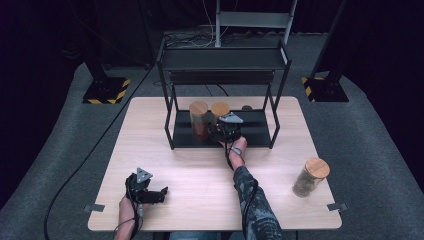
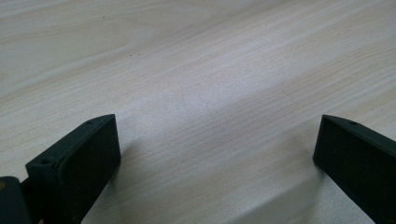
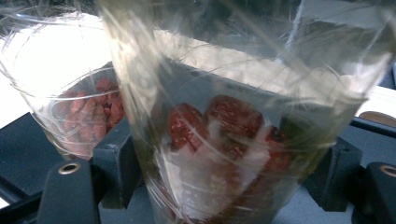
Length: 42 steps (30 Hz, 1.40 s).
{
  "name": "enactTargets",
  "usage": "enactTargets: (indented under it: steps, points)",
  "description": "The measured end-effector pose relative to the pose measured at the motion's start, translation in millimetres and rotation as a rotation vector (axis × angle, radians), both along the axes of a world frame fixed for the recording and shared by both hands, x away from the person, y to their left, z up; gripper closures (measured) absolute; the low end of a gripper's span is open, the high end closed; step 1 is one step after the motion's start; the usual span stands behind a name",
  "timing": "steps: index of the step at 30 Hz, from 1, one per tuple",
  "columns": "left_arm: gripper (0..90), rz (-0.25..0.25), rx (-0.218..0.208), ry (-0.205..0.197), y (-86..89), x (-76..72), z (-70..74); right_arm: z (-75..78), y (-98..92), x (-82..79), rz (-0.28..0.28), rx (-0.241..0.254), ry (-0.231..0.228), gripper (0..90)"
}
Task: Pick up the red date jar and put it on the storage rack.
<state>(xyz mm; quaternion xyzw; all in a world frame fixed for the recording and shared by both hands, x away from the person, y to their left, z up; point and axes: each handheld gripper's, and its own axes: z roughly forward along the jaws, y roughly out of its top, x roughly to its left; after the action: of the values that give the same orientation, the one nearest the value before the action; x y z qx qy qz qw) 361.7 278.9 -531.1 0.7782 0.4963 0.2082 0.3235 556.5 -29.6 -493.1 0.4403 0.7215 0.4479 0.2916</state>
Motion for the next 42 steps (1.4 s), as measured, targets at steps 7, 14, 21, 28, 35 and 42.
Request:
enactTargets:
  steps: [7,14,21,28,35,42]
  points:
    - [0.1,0.0,0.0,0.0,0.0,0.0,0.0,1.3,0.3,0.1,-0.001,-0.001,0.006,23.9]
    - [0.1,0.0,0.0,0.0,0.0,0.0,0.0,5.4,0.0,-0.2,0.004,-0.001,0.037,12.2]
    - [0.1,0.0,0.0,0.0,0.0,0.0,0.0,16.1,-4.8,-4.1,0.016,-0.014,0.132,2.9]
    - [0.0,0.0,0.0,0.0,0.0,0.0,0.0,18.6,-16.1,-18.8,0.038,-0.034,0.167,1.0]
    - [0.0,0.0,0.0,0.0,-0.1,0.1,0.0,20.7,-27.2,-46.7,0.114,-0.025,0.176,0.0]
    - [0.0,0.003,-0.003,0.0,-0.4,0.5,-0.1,13.8,-37.8,-83.6,0.154,-0.006,0.175,0.0]
